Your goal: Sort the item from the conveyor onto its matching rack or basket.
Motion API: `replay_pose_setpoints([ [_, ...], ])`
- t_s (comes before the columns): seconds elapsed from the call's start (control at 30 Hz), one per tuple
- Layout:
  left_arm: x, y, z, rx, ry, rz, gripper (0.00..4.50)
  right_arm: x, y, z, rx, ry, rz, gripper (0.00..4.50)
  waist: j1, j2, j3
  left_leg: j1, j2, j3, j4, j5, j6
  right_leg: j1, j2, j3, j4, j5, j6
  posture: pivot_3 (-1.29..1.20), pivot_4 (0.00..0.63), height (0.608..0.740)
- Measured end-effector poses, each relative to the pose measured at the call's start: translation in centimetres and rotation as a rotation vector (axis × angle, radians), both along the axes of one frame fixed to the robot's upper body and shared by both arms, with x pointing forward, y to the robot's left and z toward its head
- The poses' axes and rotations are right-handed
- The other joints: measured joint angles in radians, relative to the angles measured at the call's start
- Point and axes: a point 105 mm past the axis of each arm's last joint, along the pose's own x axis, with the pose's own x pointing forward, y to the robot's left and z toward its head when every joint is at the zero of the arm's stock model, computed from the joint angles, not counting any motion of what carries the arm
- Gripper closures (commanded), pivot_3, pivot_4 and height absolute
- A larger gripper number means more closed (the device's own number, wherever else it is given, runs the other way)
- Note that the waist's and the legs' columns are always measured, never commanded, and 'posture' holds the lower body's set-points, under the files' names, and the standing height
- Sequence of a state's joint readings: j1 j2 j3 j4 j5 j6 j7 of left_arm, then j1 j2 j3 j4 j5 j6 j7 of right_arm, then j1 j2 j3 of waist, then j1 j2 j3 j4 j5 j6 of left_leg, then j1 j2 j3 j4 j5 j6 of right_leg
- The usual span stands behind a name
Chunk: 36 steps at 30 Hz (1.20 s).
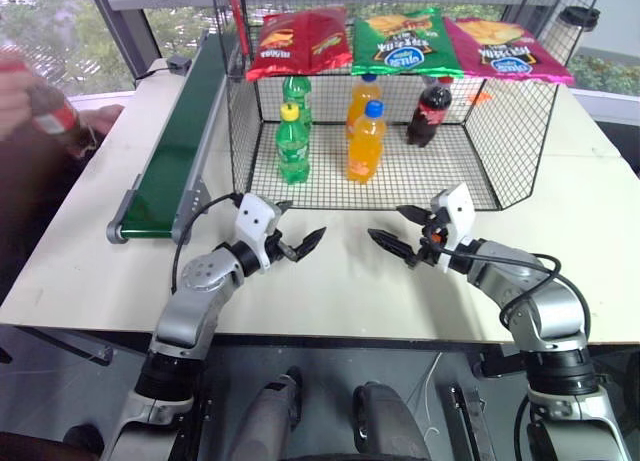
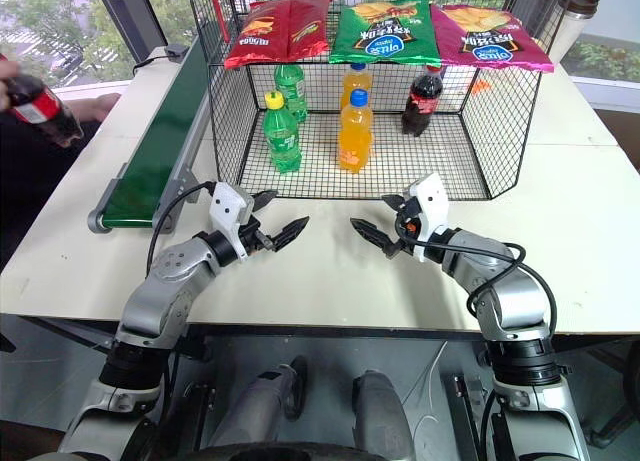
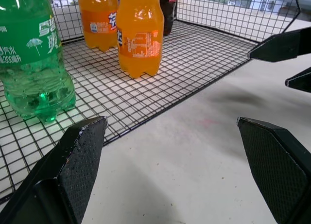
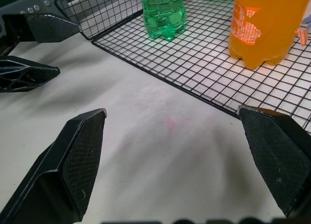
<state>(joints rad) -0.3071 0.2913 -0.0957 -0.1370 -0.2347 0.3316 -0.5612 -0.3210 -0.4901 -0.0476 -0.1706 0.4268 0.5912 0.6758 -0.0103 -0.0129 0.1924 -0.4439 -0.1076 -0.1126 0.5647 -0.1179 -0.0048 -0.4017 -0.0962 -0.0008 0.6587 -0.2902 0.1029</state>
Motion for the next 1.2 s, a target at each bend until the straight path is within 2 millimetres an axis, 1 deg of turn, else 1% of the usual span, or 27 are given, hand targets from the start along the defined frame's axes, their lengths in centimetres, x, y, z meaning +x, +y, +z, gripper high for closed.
replay_pose_setpoints([
  [1.2, 0.27, 0.01, 0.34, -0.019, -0.030, 0.036, 0.00, -0.11, 0.27, -0.13, -0.003, 0.004, 0.016, 0.01, 0.000, 0.000, 0.000, 0.000, 0.000, 0.000, 0.000, 0.000, 0.000, 0.000, 0.000, 0.000, 0.000, 0.000, 0.000, 0.00, 0.150, 0.738],
])
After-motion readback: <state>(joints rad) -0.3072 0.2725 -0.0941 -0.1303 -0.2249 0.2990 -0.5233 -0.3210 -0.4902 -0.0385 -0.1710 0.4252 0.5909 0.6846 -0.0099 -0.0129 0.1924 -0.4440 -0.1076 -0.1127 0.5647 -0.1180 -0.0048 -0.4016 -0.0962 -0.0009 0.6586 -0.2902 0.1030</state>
